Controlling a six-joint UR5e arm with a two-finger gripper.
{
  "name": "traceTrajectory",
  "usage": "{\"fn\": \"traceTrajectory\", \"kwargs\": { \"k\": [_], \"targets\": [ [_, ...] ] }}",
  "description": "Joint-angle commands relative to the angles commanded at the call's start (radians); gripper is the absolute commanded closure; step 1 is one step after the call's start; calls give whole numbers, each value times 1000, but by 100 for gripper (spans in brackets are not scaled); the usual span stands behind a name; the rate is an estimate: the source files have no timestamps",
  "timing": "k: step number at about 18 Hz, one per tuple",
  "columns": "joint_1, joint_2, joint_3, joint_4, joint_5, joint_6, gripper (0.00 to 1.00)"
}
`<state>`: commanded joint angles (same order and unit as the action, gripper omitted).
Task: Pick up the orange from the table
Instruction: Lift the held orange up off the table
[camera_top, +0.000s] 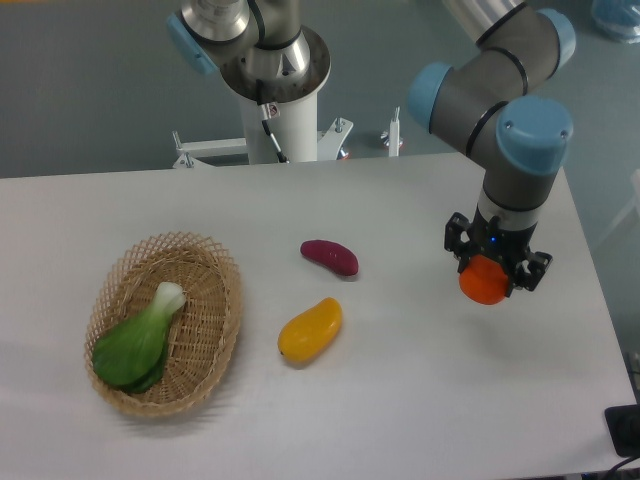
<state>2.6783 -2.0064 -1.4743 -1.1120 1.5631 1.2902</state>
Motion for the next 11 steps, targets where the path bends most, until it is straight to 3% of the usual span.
{"fn": "traceTrajectory", "kwargs": {
  "k": [11],
  "targets": [
    [-23, -23, 23, 9, 21, -26, 24]
  ]
}}
